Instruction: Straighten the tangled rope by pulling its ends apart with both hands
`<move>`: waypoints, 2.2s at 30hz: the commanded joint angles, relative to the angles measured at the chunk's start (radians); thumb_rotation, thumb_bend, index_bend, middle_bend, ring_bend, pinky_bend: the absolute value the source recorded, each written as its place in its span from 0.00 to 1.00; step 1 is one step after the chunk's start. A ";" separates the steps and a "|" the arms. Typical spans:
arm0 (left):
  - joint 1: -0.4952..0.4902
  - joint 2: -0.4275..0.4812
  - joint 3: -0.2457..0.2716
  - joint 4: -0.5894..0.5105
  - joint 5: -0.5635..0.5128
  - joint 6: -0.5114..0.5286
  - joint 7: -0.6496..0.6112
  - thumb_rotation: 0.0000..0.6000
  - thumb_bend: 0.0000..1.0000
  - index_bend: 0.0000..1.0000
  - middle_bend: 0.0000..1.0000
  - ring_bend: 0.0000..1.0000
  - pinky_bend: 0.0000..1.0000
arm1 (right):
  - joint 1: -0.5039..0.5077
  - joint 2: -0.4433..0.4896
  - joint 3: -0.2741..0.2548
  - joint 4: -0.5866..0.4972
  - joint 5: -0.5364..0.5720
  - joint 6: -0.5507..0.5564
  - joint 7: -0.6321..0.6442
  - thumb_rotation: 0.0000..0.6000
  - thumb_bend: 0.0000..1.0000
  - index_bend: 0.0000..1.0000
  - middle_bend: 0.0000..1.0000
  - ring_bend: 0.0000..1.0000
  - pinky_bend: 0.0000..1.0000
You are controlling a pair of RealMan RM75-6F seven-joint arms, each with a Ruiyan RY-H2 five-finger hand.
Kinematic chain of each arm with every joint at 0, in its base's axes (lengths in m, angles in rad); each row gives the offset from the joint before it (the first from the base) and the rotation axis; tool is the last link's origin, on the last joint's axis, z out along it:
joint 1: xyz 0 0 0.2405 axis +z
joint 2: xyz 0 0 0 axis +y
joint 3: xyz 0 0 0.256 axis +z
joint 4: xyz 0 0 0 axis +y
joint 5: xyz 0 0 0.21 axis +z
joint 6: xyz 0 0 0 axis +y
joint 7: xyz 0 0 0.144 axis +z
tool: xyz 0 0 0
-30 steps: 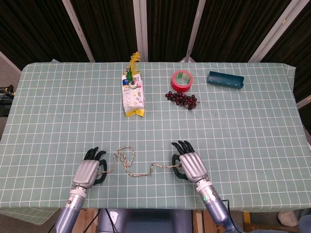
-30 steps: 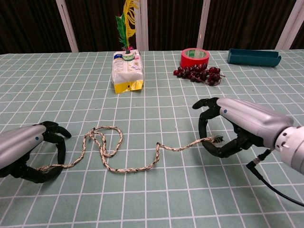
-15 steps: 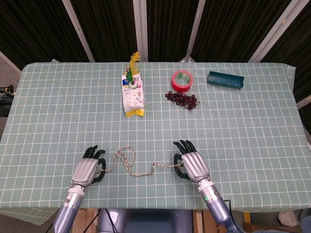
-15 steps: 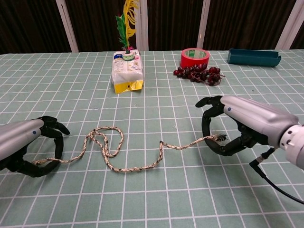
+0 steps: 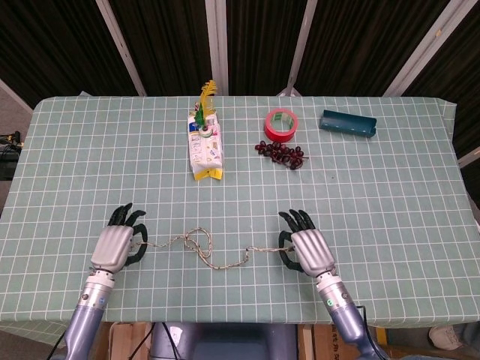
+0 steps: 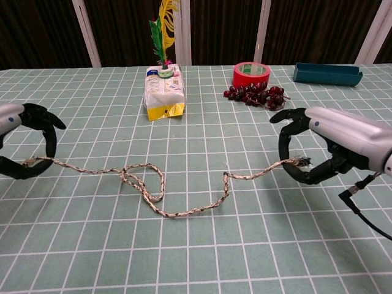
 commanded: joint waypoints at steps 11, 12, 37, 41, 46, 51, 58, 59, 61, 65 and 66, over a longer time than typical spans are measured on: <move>0.018 0.173 -0.022 -0.047 -0.009 0.004 -0.107 1.00 0.58 0.61 0.19 0.00 0.00 | -0.036 0.114 0.027 -0.004 0.012 0.037 0.065 1.00 0.50 0.64 0.14 0.00 0.00; 0.020 0.178 -0.020 -0.046 -0.007 0.004 -0.112 1.00 0.58 0.61 0.19 0.00 0.00 | -0.037 0.119 0.029 -0.004 0.014 0.038 0.068 1.00 0.50 0.64 0.14 0.00 0.00; 0.044 0.250 0.006 0.017 0.009 0.011 -0.203 1.00 0.58 0.61 0.19 0.00 0.00 | -0.074 0.255 0.120 0.092 0.143 0.040 0.187 1.00 0.50 0.64 0.14 0.00 0.00; 0.043 0.243 0.009 0.029 0.006 0.008 -0.205 1.00 0.58 0.61 0.19 0.00 0.00 | -0.078 0.263 0.118 0.114 0.150 0.036 0.193 1.00 0.50 0.64 0.14 0.00 0.00; 0.042 0.235 0.013 0.045 0.003 0.005 -0.203 1.00 0.58 0.61 0.19 0.00 0.00 | -0.084 0.268 0.118 0.143 0.166 0.031 0.199 1.00 0.50 0.64 0.14 0.00 0.00; 0.039 0.226 0.011 0.065 -0.007 0.001 -0.202 1.00 0.58 0.61 0.19 0.00 0.00 | -0.089 0.267 0.119 0.170 0.181 0.029 0.205 1.00 0.50 0.64 0.14 0.00 0.00; 0.032 0.204 0.017 0.104 -0.029 -0.022 -0.193 1.00 0.58 0.61 0.19 0.00 0.00 | -0.095 0.263 0.108 0.206 0.191 0.009 0.217 1.00 0.50 0.64 0.14 0.00 0.00; 0.031 0.200 0.019 0.108 -0.031 -0.025 -0.191 1.00 0.58 0.61 0.19 0.00 0.00 | -0.096 0.262 0.106 0.209 0.191 0.009 0.218 1.00 0.50 0.64 0.14 0.00 0.00; 0.028 0.187 0.020 0.120 -0.036 -0.031 -0.187 1.00 0.58 0.61 0.19 0.00 0.00 | -0.098 0.256 0.101 0.222 0.193 0.004 0.219 1.00 0.50 0.64 0.14 0.00 0.00; 0.018 0.158 0.021 0.152 -0.039 -0.040 -0.174 1.00 0.58 0.61 0.19 0.00 0.00 | -0.099 0.245 0.093 0.248 0.195 -0.002 0.214 1.00 0.50 0.64 0.14 0.00 0.00; 0.016 0.153 0.021 0.159 -0.040 -0.042 -0.171 1.00 0.58 0.61 0.19 0.00 0.00 | -0.100 0.244 0.092 0.252 0.195 -0.003 0.213 1.00 0.50 0.64 0.14 0.00 0.00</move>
